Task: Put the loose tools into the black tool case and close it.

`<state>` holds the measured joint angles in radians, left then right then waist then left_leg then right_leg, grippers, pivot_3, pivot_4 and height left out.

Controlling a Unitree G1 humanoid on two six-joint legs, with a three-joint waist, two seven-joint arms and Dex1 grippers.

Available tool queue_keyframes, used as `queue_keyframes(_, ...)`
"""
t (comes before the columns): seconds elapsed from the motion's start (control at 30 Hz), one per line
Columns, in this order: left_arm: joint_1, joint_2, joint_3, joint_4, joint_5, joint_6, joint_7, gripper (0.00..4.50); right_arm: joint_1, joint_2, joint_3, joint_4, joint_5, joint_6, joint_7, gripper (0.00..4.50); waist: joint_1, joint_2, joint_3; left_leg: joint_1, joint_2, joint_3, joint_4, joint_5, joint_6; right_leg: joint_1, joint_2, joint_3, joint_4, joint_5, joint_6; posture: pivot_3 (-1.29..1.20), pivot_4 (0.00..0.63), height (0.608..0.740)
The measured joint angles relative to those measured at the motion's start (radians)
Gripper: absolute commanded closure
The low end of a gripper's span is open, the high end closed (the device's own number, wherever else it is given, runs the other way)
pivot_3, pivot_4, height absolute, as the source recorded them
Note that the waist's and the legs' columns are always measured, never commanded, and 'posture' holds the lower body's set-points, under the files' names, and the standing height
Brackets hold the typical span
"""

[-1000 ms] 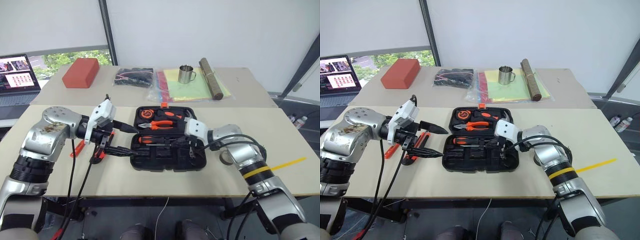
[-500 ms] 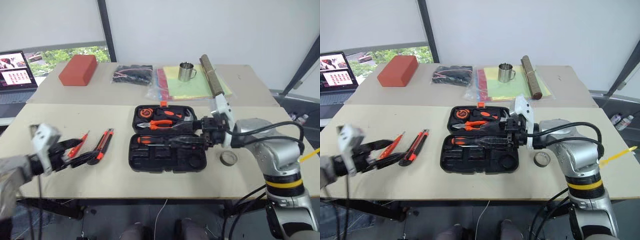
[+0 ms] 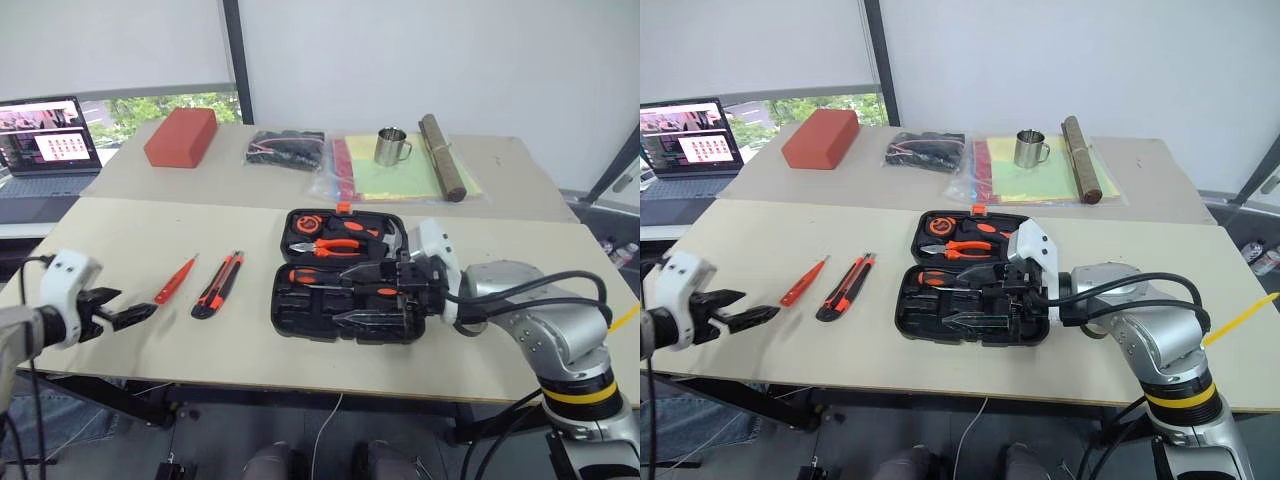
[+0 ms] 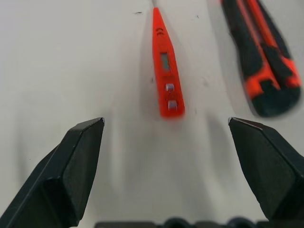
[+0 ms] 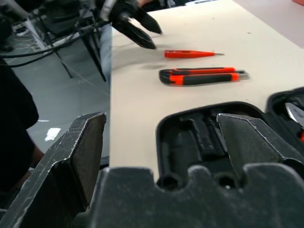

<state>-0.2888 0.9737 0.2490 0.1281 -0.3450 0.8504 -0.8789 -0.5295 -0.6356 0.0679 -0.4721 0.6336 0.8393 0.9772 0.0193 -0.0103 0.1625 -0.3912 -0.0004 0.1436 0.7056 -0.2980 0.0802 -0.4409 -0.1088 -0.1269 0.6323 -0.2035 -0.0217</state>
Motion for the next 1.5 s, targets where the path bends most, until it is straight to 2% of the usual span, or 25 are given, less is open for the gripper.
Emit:
queue_keyframes(0.07,-0.102,-0.012,-0.098,0.107,0.051,-0.003,0.015,0.0,0.013,-0.005,-0.006,-0.022,0.002,0.0,-0.021,0.13,-0.011,-0.001,0.0,0.0,0.0,0.002,-0.004,0.001,0.002,0.0,0.003,-0.001,-0.001,-0.001,0.001,0.0,0.15,0.736)
queue_keyframes(0.17,-0.201,-0.036,-0.151,0.203,0.094,-0.034,0.033,0.0,0.039,-0.007,-0.014,-0.044,0.008,0.0,-0.047,0.13,-0.022,-0.001,0.0,0.002,-0.001,0.003,-0.009,0.006,0.011,0.001,0.005,0.0,-0.002,-0.002,0.003,0.0,0.15,0.736)
queue_keyframes(0.2,-0.222,-0.04,-0.166,0.228,0.106,-0.046,0.031,0.54,0.05,-0.008,-0.017,-0.051,0.01,0.0,-0.055,0.0,-0.023,-0.001,0.0,0.002,-0.001,0.003,-0.009,0.006,0.011,0.001,0.004,0.0,-0.002,-0.003,0.003,0.0,0.15,0.736)
queue_keyframes(0.3,-0.256,-0.045,-0.197,0.285,0.135,-0.084,0.02,1.36,0.083,-0.023,-0.027,-0.073,0.017,0.0,-0.074,0.0,-0.027,-0.001,0.0,0.005,-0.001,0.004,-0.009,0.006,0.01,0.002,0.001,0.001,-0.003,-0.006,0.003,0.0,0.15,0.736)
queue_keyframes(0.33,-0.263,-0.046,-0.205,0.293,0.142,-0.089,0.012,1.87,0.09,-0.029,-0.031,-0.079,0.017,0.0,-0.078,0.0,-0.026,-0.001,0.0,0.005,-0.001,0.004,-0.009,0.006,0.01,0.002,0.0,0.001,-0.002,-0.007,0.003,0.0,0.15,0.736)
queue_keyframes(0.53,-0.282,-0.046,-0.212,0.339,0.154,-0.132,-0.034,4.0,0.118,-0.064,-0.05,-0.099,0.02,0.0,-0.095,0.0,-0.026,-0.001,-0.001,0.007,0.0,0.004,-0.007,0.002,0.003,0.003,-0.006,0.004,0.0,-0.007,0.004,0.0,0.15,0.736)
queue_keyframes(0.67,-0.322,-0.046,-0.236,0.317,0.14,-0.236,-0.177,4.07,0.155,-0.098,-0.089,-0.108,0.053,0.014,-0.098,0.0,-0.017,-0.005,0.001,0.001,0.0,0.001,-0.003,0.003,0.005,0.001,-0.005,0.002,-0.001,-0.006,0.003,0.0,0.15,0.736)
queue_keyframes(0.83,-0.51,-0.039,-0.336,0.144,0.071,-0.416,-0.549,4.07,0.23,-0.146,-0.13,-0.145,0.083,0.024,-0.104,0.0,-0.008,-0.008,0.002,-0.002,-0.001,0.001,0.0,0.004,0.007,0.001,-0.004,0.001,-0.002,-0.006,0.003,0.0,0.15,0.736)
queue_keyframes(0.97,-0.645,-0.151,-0.51,0.17,0.121,-0.537,-0.699,4.07,0.274,-0.159,-0.161,-0.168,0.083,0.023,-0.136,0.0,-0.008,-0.008,0.001,0.002,-0.001,0.003,0.0,0.007,0.012,0.004,-0.003,0.002,-0.001,-0.006,0.005,0.0,0.15,0.736)
queue_keyframes(1.03,-0.659,-0.192,-0.616,0.219,0.156,-0.583,-0.723,4.07,0.282,-0.158,-0.167,-0.177,0.084,0.023,-0.159,0.0,-0.017,-0.008,0.002,0.001,0.001,0.003,0.0,0.007,0.012,0.003,-0.003,0.003,-0.001,-0.007,0.006,0.0,0.15,0.736)
queue_keyframes(1.13,-0.716,-0.281,-0.704,0.365,0.243,-0.655,-0.724,4.07,0.314,-0.153,-0.195,-0.205,0.095,0.024,-0.202,0.0,-0.018,-0.008,0.002,0.0,0.002,0.002,0.001,0.008,0.014,0.002,-0.001,0.003,0.001,-0.006,0.004,0.0,0.15,0.736)
queue_keyframes(1.27,-0.779,-0.39,-0.714,0.49,0.306,-0.668,-0.684,4.07,0.355,-0.149,-0.214,-0.255,0.116,0.024,-0.25,0.0,-0.01,-0.008,0.002,-0.006,0.004,0.0,0.006,0.008,0.015,0.0,0.001,0.002,0.0,-0.006,0.004,0.0,0.15,0.736)
queue_keyframes(1.5,-0.78,-0.442,-0.72,0.544,0.361,-0.66,-0.691,4.07,0.404,-0.149,-0.264,-0.277,0.138,0.024,-0.314,0.0,-0.008,-0.009,0.002,-0.007,0.004,-0.002,0.008,0.007,0.017,0.0,0.0,0.002,0.0,-0.005,0.005,0.0,0.15,0.736)
